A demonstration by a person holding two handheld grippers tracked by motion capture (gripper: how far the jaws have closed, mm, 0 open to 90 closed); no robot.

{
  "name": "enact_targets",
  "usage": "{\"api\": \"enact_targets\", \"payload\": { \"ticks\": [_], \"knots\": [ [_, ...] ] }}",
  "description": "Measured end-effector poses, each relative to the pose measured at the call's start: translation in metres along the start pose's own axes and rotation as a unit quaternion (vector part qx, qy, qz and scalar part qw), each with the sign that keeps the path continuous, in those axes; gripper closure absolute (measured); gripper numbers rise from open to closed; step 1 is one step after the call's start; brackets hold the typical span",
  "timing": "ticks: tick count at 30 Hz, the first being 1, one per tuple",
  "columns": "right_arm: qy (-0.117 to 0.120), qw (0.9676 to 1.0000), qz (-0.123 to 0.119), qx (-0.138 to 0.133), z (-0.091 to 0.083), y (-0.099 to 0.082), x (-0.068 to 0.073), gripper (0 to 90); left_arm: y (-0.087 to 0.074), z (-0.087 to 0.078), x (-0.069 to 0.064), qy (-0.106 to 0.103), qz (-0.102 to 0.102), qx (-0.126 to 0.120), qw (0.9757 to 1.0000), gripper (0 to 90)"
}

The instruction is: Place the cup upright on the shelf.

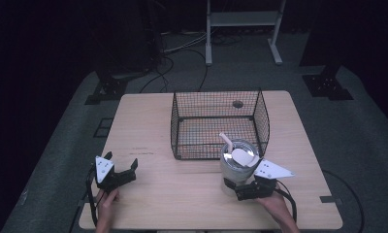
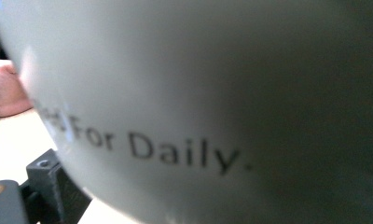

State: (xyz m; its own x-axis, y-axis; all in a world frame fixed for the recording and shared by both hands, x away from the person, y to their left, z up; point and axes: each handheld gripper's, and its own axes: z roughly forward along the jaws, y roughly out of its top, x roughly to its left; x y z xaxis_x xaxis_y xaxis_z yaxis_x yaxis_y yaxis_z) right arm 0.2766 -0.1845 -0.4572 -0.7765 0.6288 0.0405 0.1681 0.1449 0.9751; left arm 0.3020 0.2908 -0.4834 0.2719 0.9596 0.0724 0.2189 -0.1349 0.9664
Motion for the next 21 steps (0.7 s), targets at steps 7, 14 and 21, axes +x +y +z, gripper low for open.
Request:
{"api": "enact_targets", "payload": {
  "ticks": [7,14,21],
  "knots": [
    [-0.004,1.0000,-0.001,-0.007,0.0009,0.0004,-0.0008,5.3,0.0000,0.0000,0.0000,0.000,0.000,0.000,1.0000,0.0],
    [-0.007,0.9999,-0.007,-0.008,0.0010,0.0002,-0.0003,6.1,0.0000,0.0000,0.0000,0.000,0.000,0.000,1.0000,0.0],
    [-0.006,0.9998,-0.009,-0.015,0.0008,-0.0008,-0.0005,6.4,0.0000,-0.0001,0.0004,-0.001,-0.003,0.000,1.0000,0.0]
  ]
}}
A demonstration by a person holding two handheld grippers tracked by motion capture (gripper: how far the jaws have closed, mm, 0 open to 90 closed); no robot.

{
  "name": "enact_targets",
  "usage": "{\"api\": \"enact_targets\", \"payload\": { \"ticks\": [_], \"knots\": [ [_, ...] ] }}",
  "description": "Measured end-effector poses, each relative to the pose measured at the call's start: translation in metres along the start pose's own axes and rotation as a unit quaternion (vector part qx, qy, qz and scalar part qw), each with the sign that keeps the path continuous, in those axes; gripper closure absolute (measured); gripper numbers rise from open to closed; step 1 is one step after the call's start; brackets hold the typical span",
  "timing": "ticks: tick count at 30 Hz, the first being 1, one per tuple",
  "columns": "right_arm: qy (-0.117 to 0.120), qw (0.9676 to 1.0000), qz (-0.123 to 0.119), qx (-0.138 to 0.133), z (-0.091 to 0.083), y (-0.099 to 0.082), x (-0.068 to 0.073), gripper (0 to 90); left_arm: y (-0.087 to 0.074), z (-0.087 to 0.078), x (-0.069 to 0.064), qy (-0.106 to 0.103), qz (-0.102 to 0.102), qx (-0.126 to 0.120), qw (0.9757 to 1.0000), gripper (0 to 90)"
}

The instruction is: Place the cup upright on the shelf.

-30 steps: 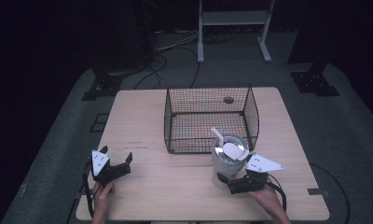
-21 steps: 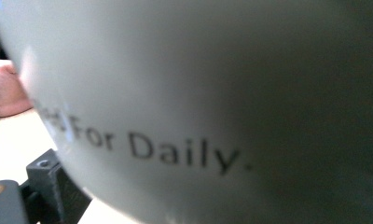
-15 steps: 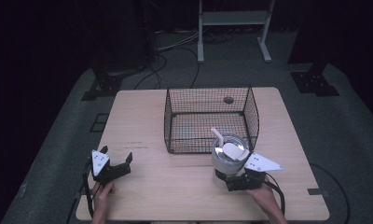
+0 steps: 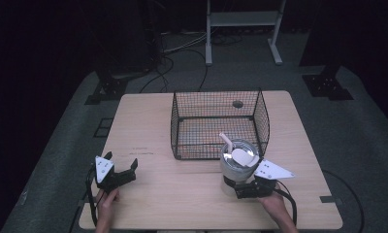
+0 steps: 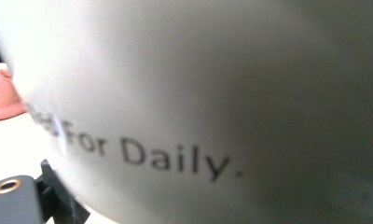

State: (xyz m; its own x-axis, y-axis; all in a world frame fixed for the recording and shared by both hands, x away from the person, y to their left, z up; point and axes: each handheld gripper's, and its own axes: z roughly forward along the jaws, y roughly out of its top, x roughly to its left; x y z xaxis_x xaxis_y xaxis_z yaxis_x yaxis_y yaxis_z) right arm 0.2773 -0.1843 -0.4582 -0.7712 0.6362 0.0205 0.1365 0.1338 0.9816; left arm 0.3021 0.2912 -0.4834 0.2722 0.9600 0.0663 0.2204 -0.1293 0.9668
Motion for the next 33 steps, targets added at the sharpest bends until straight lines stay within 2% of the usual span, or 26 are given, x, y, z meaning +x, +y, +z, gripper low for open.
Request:
{"api": "enact_targets", "payload": {
  "ticks": [9,12,15,26,33],
  "knots": [
    [0.002,1.0000,-0.005,0.001,-0.002,0.001,0.001,6.5,0.000,0.000,0.000,0.000,0.000,0.000,1.0000,0.0],
    [0.018,0.9998,0.002,-0.003,-0.004,0.002,0.002,6.5,0.000,0.000,0.000,0.000,-0.001,0.000,1.0000,0.0],
    [0.019,0.9998,0.001,-0.005,-0.005,0.003,0.003,6.5,0.000,0.000,0.000,0.000,-0.001,0.000,1.0000,0.0],
    [0.023,0.9997,0.001,-0.001,-0.010,0.018,-0.002,6.5,0.000,0.000,0.000,0.000,-0.002,0.000,1.0000,0.0],
    [0.028,0.9996,-0.006,-0.003,-0.010,0.038,-0.004,6.5,0.000,0.000,0.000,-0.001,-0.002,0.000,1.0000,0.0]
  ]
}}
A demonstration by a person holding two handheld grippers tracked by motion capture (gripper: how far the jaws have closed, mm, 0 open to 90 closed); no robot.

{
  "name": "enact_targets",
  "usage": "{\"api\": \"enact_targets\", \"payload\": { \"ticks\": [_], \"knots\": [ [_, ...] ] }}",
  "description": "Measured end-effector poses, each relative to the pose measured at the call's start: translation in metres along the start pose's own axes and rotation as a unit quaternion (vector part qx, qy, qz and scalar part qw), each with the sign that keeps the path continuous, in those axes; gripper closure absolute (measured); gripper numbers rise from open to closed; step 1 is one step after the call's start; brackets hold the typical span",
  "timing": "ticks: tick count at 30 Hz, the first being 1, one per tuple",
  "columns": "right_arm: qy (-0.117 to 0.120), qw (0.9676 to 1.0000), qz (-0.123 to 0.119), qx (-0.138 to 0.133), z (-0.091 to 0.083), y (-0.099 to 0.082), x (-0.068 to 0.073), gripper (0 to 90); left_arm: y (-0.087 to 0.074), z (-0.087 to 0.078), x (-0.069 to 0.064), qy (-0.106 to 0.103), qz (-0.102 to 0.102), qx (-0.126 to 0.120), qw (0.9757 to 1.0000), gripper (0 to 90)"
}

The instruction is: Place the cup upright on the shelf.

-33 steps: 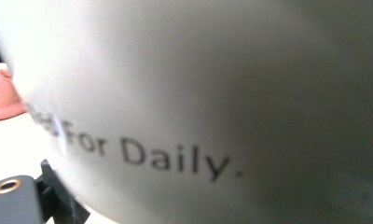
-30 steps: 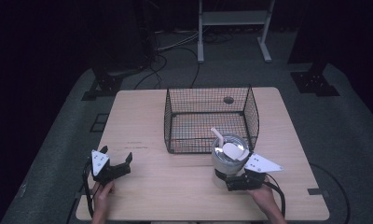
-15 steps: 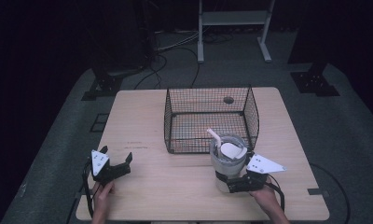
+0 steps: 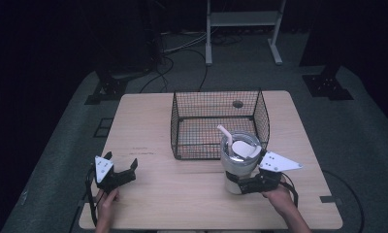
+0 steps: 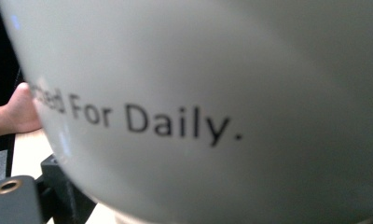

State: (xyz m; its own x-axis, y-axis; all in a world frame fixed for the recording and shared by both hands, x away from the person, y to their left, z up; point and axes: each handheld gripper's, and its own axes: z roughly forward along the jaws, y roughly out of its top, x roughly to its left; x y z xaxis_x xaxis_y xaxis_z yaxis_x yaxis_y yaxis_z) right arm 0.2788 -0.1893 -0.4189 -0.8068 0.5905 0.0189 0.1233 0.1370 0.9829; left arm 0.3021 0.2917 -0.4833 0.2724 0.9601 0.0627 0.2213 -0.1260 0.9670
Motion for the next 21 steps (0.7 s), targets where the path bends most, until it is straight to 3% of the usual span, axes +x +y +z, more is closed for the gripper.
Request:
{"api": "enact_targets", "payload": {
  "ticks": [21],
  "knots": [
    [0.005,1.0000,0.006,-0.003,0.012,0.047,-0.011,6.4,0.000,0.000,0.000,0.000,0.003,0.001,1.0000,0.0]
  ]
}}
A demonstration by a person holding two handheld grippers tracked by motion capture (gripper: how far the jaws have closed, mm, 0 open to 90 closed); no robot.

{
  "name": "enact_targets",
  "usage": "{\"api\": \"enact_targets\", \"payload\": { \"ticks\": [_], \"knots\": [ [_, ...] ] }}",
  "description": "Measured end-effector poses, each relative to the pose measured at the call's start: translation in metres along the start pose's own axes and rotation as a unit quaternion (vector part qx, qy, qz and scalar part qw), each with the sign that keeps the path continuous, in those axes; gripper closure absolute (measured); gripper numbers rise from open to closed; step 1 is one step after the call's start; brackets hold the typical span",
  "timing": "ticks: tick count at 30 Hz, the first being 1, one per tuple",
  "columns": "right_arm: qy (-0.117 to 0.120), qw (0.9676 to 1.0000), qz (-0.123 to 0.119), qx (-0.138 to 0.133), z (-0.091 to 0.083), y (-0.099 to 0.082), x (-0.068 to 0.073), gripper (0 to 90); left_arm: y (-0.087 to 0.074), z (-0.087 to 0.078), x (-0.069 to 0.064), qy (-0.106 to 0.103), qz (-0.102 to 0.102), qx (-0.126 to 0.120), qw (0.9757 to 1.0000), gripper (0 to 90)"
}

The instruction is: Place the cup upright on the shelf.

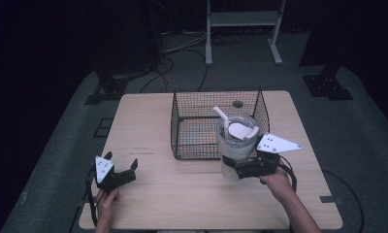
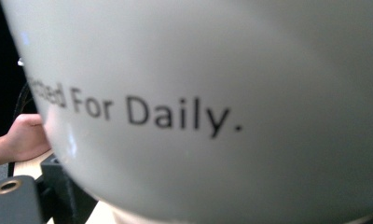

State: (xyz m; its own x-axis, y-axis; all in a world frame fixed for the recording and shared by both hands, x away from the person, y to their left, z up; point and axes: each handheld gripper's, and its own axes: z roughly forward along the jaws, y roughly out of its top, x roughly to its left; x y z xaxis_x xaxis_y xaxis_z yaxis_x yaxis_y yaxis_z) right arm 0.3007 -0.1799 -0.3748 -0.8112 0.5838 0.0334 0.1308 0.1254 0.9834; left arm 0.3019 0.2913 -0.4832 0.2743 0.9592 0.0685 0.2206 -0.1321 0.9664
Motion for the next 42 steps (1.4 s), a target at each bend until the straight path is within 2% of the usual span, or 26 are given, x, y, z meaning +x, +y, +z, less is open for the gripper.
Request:
{"api": "enact_targets", "payload": {
  "ticks": [8,14,24,42],
  "knots": [
    [0.000,1.0000,-0.007,0.002,0.011,0.019,-0.005,6.4,0.000,0.000,0.000,0.000,0.001,0.000,1.0000,0.0],
    [0.005,1.0000,0.004,-0.001,0.018,0.032,-0.010,6.4,0.000,0.000,0.000,0.000,0.000,-0.001,1.0000,0.0],
    [0.000,0.9999,-0.010,0.006,0.033,0.049,-0.022,6.4,0.000,0.000,0.000,-0.001,0.000,-0.001,1.0000,0.0],
    [0.013,0.9997,-0.019,0.008,0.078,0.076,-0.037,6.4,0.000,0.000,0.000,-0.001,-0.002,-0.002,1.0000,0.0]
  ]
}}
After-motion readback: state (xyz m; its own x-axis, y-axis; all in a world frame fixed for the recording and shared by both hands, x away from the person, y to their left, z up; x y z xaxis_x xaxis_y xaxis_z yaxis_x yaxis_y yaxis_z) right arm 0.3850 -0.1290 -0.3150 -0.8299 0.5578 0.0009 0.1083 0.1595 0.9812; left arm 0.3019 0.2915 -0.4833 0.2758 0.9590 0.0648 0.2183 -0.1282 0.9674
